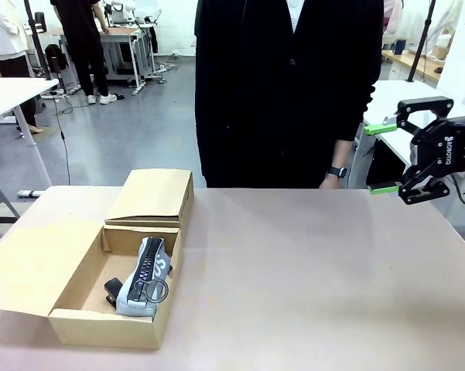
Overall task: Place items inside the box.
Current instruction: Close the lid of the Mailer Box closest to the robot.
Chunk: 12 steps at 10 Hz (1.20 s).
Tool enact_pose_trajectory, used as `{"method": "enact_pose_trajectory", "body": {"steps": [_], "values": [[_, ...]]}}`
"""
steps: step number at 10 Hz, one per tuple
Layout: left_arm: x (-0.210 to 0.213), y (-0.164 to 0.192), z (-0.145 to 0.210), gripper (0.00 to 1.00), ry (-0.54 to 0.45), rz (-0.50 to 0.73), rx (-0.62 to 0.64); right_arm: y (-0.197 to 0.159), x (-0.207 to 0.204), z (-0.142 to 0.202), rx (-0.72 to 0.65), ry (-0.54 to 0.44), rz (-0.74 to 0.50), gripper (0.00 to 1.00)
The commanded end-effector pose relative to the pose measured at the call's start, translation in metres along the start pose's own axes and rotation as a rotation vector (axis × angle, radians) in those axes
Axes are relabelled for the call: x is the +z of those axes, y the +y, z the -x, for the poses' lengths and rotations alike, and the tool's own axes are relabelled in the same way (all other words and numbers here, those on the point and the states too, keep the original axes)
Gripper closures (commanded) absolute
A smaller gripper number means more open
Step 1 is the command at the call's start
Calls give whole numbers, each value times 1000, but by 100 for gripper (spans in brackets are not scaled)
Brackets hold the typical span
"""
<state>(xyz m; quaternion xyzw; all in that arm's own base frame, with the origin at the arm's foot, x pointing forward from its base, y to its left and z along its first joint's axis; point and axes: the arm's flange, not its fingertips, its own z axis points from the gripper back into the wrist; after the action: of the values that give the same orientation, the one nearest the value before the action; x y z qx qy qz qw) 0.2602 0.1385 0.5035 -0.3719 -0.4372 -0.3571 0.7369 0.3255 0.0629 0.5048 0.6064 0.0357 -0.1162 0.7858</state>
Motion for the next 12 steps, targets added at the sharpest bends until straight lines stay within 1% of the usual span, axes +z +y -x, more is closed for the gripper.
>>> {"method": "enact_pose_trajectory", "body": {"steps": [1, 2, 3, 4, 5, 7, 8, 9, 10, 11, 12], "values": [[-48, -37, 58, 0, -208, -216, -731, 4, -1, -2, 15, -15, -15, 0], [-60, -46, 62, 0, -266, -192, -825, 4, -1, -2, 15, -15, -15, 0], [-70, -47, 73, 0, -268, -184, -902, 4, -1, -2, 15, -15, -15, 0], [-81, -40, 81, 0, -111, -247, -813, 4, -1, -2, 15, -15, -15, 0], [-2, 10, -9, 0, -38, -64, -488, 4, -1, -2, 15, -15, -15, 0], [-2, 10, -9, 0, -38, -64, -488, 4, -1, -2, 15, -15, -15, 0], [-3, 20, -6, 0, -48, -96, -596, 4, -1, -2, 15, -15, -15, 0], [-5, 47, 10, 0, 126, 79, -589, 4, -1, -2, 15, -15, -15, 0], [-12, 81, 28, 0, 154, 157, -579, 4, -1, -2, 15, -15, -15, 0], [-19, 104, 44, 0, 157, 169, -550, 4, -1, -2, 15, -15, -15, 0], [-29, 118, 63, 0, 178, 151, -530, 4, -1, -2, 15, -15, -15, 0]]}}
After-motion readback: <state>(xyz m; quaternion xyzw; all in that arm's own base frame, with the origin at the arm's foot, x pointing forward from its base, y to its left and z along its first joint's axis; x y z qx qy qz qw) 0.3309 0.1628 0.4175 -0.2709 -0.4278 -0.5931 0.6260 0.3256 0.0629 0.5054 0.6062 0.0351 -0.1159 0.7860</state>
